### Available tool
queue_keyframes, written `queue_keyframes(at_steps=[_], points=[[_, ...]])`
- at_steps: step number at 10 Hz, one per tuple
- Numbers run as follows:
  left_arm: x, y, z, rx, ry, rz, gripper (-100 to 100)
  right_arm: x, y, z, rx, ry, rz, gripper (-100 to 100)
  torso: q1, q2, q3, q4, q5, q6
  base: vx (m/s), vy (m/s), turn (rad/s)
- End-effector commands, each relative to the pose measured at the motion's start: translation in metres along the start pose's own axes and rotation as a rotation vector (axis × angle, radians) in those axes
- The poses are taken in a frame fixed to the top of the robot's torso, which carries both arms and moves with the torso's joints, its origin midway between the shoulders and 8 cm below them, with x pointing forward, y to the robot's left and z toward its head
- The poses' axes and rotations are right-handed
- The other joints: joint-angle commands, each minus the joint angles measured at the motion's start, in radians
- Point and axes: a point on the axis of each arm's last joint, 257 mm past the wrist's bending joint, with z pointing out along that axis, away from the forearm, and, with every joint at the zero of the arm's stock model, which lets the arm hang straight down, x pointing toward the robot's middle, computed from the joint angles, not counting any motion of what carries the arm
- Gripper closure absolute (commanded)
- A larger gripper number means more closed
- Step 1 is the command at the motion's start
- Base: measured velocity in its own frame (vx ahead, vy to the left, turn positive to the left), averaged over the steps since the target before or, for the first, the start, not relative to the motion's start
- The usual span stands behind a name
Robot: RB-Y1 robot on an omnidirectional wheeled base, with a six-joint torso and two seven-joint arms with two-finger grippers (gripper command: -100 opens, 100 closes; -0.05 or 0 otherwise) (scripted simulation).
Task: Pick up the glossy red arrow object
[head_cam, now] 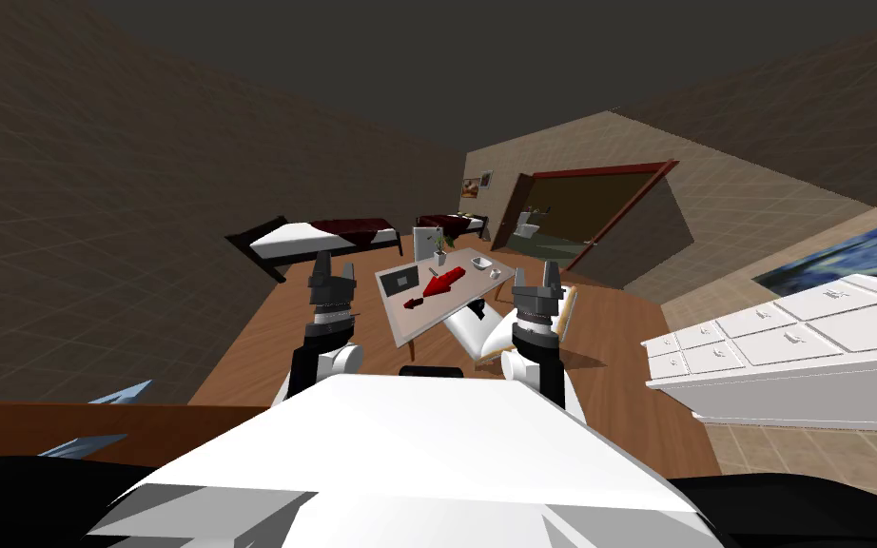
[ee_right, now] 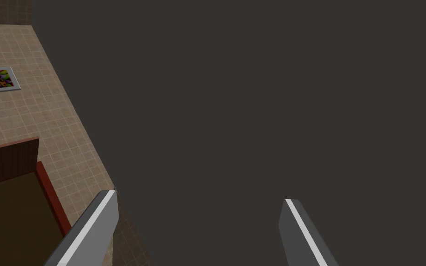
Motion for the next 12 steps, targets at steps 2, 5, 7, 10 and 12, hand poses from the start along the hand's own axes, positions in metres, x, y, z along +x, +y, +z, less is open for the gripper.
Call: queue_keyframes(at_steps=[2,5,7,10,12], points=[[0.006,0.011,0.001,-0.024,0.044,-0.025,-100,0.000,0.000,0.000,0.000,0.000,0.000,0,-0.002,0.002,0.001,0.000,0.000,0.000,-0.059,-0.045,-0.066],[0.013,0.041,0.001,-0.097,0.095,-0.096,-100,0.000,0.000,0.000,0.000,0.000,0.000,0,-0.005,0.004,0.002,0.001,-0.001,0.000,-0.047,-0.082,-0.139],[0.015,0.070,0.000,-0.171,0.119,-0.160,-100,0.000,0.000,0.000,0.000,0.000,0.000,0,-0.007,0.002,0.001,0.000,-0.002,0.000,-0.019,-0.105,-0.185],[0.015,0.107,-0.004,-0.271,0.133,-0.228,-100,0.000,0.000,0.000,0.000,0.000,0.000,0,-0.005,-0.001,0.000,0.000,-0.001,0.000,0.019,-0.085,-0.160],[0.014,0.128,-0.007,-0.328,0.134,-0.263,-100,0.000,0.000,0.000,0.000,0.000,0.000,0,-0.003,-0.001,0.000,0.000,-0.001,0.000,0.018,-0.050,-0.128]])
